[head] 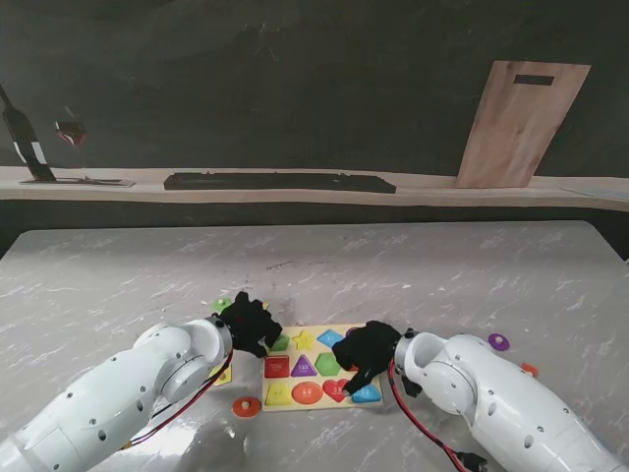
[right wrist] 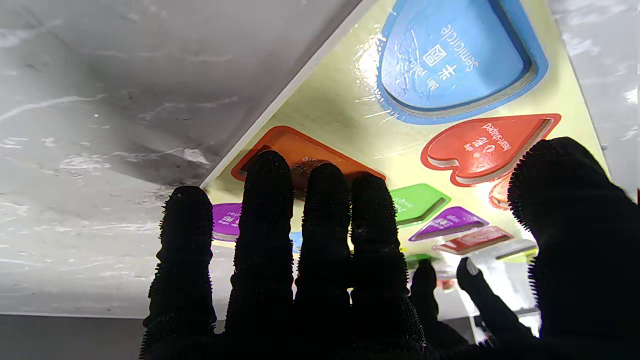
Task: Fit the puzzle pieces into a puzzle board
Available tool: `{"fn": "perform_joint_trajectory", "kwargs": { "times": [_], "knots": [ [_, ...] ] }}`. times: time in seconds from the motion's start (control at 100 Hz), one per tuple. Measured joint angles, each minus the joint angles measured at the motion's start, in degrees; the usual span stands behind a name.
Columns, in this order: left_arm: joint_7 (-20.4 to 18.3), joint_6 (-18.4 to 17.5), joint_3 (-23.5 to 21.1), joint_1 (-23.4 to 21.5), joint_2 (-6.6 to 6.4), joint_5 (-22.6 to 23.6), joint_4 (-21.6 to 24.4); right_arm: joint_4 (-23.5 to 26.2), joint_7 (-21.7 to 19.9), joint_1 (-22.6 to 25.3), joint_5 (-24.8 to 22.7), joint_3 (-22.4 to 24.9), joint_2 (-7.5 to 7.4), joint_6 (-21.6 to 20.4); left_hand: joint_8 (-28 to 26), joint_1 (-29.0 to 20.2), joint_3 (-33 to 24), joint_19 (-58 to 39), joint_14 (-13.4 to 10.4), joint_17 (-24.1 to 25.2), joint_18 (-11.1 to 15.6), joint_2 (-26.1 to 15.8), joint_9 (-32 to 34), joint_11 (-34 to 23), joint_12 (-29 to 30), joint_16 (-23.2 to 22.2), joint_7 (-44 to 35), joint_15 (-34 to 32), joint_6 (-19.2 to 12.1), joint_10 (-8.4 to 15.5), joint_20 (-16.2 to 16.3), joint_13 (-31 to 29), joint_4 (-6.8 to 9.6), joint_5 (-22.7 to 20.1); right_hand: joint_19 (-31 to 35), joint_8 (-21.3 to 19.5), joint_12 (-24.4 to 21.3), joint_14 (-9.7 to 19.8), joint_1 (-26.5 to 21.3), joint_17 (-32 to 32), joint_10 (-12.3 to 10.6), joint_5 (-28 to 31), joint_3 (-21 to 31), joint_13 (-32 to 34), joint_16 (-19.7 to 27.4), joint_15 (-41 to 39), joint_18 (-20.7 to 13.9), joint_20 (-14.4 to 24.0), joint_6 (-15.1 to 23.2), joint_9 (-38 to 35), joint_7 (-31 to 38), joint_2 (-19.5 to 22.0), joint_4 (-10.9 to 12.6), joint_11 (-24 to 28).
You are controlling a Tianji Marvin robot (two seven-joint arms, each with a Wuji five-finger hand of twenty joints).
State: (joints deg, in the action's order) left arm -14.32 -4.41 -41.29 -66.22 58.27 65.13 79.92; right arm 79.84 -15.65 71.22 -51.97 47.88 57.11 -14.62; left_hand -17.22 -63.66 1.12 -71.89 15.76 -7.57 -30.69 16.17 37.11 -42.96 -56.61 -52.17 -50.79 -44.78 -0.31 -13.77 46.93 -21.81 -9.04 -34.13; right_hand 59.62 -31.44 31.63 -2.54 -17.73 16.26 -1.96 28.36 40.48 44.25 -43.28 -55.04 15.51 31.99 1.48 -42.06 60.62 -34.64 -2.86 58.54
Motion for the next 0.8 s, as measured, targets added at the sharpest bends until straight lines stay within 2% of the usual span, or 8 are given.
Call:
{"fn": "perform_joint_trajectory", "kwargs": {
  "times": [0.25, 0.33, 0.38, 0.44, 0.51, 0.61, 0.8],
  "knots": [
    [0.76, -0.73, -2.15, -2.15, -0.21, 0.83, 0.86, 1.36, 0.73, 1.55, -0.68, 0.48, 0.0, -0.42, -0.12, -0.06, 1.55, 0.0, 0.0, 0.0, 0.0, -0.68, 0.0, 0.03, 0.0, 0.0, -1.25, 0.01, 1.18, 0.0, 0.0, 0.0, 0.0, -0.63, -0.59, 0.08, -0.06, -0.01, 0.0, -0.16, 0.01, 0.15, -0.49, -0.01, 0.4, 0.69, 0.56, -0.06, 1.04, 0.0, -0.77, 0.63, 0.0, -0.46],
    [0.69, -0.43, -2.83, -2.93, -0.21, -0.05, 1.3, 1.35, 1.49, 1.63, -1.44, 0.34, 0.01, -0.36, -0.1, -0.01, 1.58, 0.0, 0.0, 0.14, 0.0, -1.24, 0.0, 0.55, 0.0, 0.0, -1.23, 0.05, 3.01, 0.0, 0.0, 0.0, 0.0, -1.22, -0.74, 0.08, -0.26, -0.01, 0.0, -0.63, 0.06, 0.2, -0.5, -0.1, 0.63, 1.18, 0.58, -0.1, 2.75, 0.0, -0.77, 0.93, 0.0, -0.23],
    [0.32, 0.34, -3.12, -3.35, -0.21, -2.08, 1.59, 1.35, 1.76, 1.63, -1.97, 0.28, 0.03, -0.34, -0.1, 0.03, 1.6, 0.0, 0.0, 0.37, 0.0, -1.61, 0.0, 0.73, 0.01, 0.0, -1.22, 0.07, 4.99, 0.0, 0.0, 0.0, 0.69, -1.28, -0.78, 0.08, -0.27, 0.05, 0.0, -0.74, 0.06, 0.26, -0.51, -0.13, 0.65, 1.33, 0.58, -0.51, 3.57, 0.04, -0.71, 0.98, 0.0, -0.21],
    [0.17, 1.04, -3.43, -3.77, -0.2, -4.03, 1.82, 1.33, 1.94, 1.63, -2.11, 0.25, 0.08, -0.27, -0.13, 0.07, 1.83, 0.0, 0.0, 0.69, 0.0, -1.72, 0.0, 1.54, 0.67, 0.0, -0.59, 0.37, 6.42, -0.02, 0.0, 0.0, 0.69, -1.78, -1.22, 0.08, -0.27, 0.05, 0.0, -0.82, 0.08, 0.49, -0.54, -0.13, 0.7, 1.91, 0.59, -0.58, 3.98, 0.6, -0.7, 1.48, 0.0, -0.07],
    [0.88, 1.05, -3.69, -4.11, -0.19, -4.01, 1.85, 1.27, 2.38, 1.73, -2.16, 0.27, 0.14, -0.12, -0.9, 0.19, 1.83, 0.55, 0.0, 1.35, 0.0, -1.73, 0.01, 3.52, 2.39, 0.6, 1.11, 1.59, 6.42, -0.14, -0.48, 0.04, 0.69, -2.98, -1.27, 0.08, -0.27, 0.05, 0.0, -0.84, 0.08, 0.89, -0.64, -0.13, 1.23, 2.18, 0.59, -0.6, 4.49, 0.6, -0.7, 1.5, 0.0, -0.02],
    [3.49, 0.76, -3.96, -4.57, -0.13, -3.72, 1.47, 1.41, 3.24, 2.39, -2.9, 0.84, 0.33, 0.22, -1.6, 0.76, 1.92, 2.0, 0.0, 2.73, 0.0, -1.74, -1.21, 6.64, 6.59, 2.79, 2.57, 4.21, 4.4, -0.61, -2.68, 0.1, 0.69, -4.83, -1.3, 0.09, -0.27, 0.09, 0.0, -0.85, 0.08, 1.02, -0.66, -0.15, 1.26, 2.54, 0.59, -0.61, 5.12, 0.66, -0.81, 1.65, 0.0, 0.01],
    [7.77, 0.33, -5.25, -5.65, 0.42, -4.98, 0.56, 1.78, 4.26, 3.43, -3.47, 1.69, 0.57, 1.12, -2.24, 0.79, 1.92, 2.22, 0.0, 3.0, 0.0, -1.74, -2.02, 9.14, 11.24, 4.27, 4.07, 5.55, 4.39, -1.03, -4.44, 0.12, 0.69, -4.83, -1.32, 0.71, -0.88, 0.32, 0.0, -0.91, 0.09, 1.15, -1.25, -0.77, 1.25, 2.74, 0.62, -0.62, 6.16, 1.12, -2.11, 2.13, 0.0, -0.46]
  ]
}}
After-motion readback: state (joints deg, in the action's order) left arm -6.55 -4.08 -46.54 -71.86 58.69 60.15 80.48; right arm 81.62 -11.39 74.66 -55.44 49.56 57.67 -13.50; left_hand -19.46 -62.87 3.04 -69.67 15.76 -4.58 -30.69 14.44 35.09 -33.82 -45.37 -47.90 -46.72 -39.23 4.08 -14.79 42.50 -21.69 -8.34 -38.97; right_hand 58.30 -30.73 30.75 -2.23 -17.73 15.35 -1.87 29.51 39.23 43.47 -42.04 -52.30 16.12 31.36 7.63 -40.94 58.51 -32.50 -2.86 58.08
